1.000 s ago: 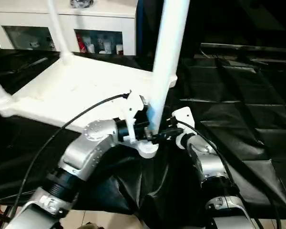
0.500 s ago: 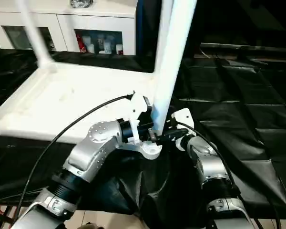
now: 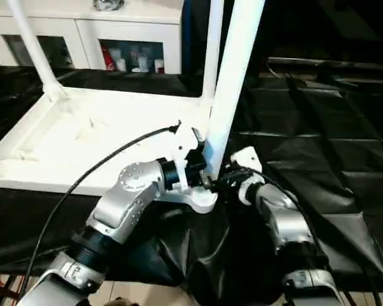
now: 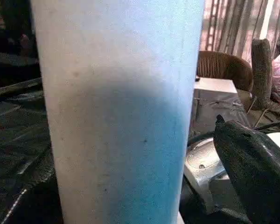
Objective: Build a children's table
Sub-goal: Rotate table base
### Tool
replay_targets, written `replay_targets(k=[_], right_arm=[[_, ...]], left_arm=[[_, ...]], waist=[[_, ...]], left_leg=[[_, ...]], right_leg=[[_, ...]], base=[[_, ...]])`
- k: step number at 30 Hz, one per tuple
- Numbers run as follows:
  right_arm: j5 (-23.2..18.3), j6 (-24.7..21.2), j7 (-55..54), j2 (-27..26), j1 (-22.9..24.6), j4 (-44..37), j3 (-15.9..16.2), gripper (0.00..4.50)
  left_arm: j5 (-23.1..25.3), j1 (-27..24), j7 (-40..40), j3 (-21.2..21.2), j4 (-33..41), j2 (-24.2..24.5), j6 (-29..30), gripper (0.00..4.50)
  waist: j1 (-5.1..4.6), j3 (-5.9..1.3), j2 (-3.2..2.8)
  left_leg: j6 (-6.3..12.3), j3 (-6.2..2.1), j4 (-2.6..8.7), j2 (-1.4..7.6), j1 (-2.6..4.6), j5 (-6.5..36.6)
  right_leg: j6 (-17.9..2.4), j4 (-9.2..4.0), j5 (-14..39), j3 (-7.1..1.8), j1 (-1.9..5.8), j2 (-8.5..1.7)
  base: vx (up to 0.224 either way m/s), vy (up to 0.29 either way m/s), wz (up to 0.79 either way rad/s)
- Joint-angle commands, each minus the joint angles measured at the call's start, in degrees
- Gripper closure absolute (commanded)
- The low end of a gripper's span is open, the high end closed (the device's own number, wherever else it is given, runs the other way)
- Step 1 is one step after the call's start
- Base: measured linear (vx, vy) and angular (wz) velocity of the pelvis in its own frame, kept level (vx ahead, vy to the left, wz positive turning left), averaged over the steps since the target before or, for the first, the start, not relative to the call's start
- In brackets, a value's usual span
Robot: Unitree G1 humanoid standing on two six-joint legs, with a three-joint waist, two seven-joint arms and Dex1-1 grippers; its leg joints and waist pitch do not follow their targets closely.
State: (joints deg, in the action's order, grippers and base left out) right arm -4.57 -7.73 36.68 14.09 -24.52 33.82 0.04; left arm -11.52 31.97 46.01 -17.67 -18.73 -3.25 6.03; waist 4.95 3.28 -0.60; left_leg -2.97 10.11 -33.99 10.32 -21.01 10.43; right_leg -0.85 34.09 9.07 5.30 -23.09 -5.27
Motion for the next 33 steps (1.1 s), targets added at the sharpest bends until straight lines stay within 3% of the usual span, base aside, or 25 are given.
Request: replay_targets(k=[1,6,12,18,26,30,33], right_arm=[[-0.6,0.6,4.1,-2.9,-0.8,-1.2,5.5,1.34],[-1.4,-0.4,6.9,-2.8,0.0,-3.4,5.3,1.34],[-2.8,-1.1,12.8,-2.1,1.7,-7.1,7.6,1.34],[-2.4,-1.1,13.2,-2.1,1.6,-7.0,7.5,1.34],[0.2,1.0,8.8,-2.8,-0.1,-4.2,5.7,1.34],[-0.1,2.6,4.7,-2.5,-1.6,-2.0,2.3,1.34],[-0.9,2.4,5.1,-1.3,-1.4,-2.7,1.1,1.34]], left_arm=[[0.3,2.1,0.3,-2.0,0.0,-2.6,-0.4,0.02],[0.3,2.2,0.5,-1.7,-0.1,-2.9,-0.5,0.02],[-0.5,1.9,1.2,-1.9,0.7,-3.3,0.0,0.02],[-0.8,1.6,1.6,-1.9,1.3,-3.5,0.4,0.02],[-0.7,1.8,1.1,-1.7,1.3,-4.7,0.5,0.02],[1.2,3.9,1.0,0.4,-2.1,-1.4,-1.3,0.02],[1.4,3.8,2.1,1.4,-1.3,1.3,-1.1,0.02]], waist=[[0.54,-3.89,0.45],[0.51,-3.87,0.47],[0.61,-3.91,0.53],[0.60,-3.84,0.47],[0.57,-3.80,0.44],[0.51,-3.74,0.25],[0.60,-3.83,0.10]], left_leg=[[2.64,-0.99,4.22,2.75,0.15,14.6],[2.79,-0.94,4.19,2.72,0.14,14.6],[3.54,-0.98,4.16,2.76,-0.03,14.1],[3.09,-1.02,4.24,2.81,0.12,14.8],[2.97,-1.05,4.28,2.83,0.09,15.0],[2.56,-1.00,4.26,2.63,0.29,15.9],[2.38,-1.15,4.39,2.79,0.22,15.8]], right_leg=[[-11.2,-4.60,17.8,-2.77,3.37,-3.83],[-11.3,-4.57,17.1,-2.80,3.33,-3.74],[-11.3,-4.53,16.5,-2.77,3.49,-3.84],[-11.3,-4.70,17.8,-2.74,3.30,-3.82],[-11.2,-4.72,18.0,-2.72,3.30,-3.84],[-10.5,-5.08,20.2,-2.67,3.05,-3.87],[-10.8,-4.79,18.7,-2.69,3.25,-3.85]], base=[[0.000,0.000,0.00],[0.000,0.000,0.00],[0.000,0.000,0.00],[0.000,0.000,0.00],[0.000,0.000,0.00],[0.000,0.000,0.00],[0.000,0.000,0.00]])
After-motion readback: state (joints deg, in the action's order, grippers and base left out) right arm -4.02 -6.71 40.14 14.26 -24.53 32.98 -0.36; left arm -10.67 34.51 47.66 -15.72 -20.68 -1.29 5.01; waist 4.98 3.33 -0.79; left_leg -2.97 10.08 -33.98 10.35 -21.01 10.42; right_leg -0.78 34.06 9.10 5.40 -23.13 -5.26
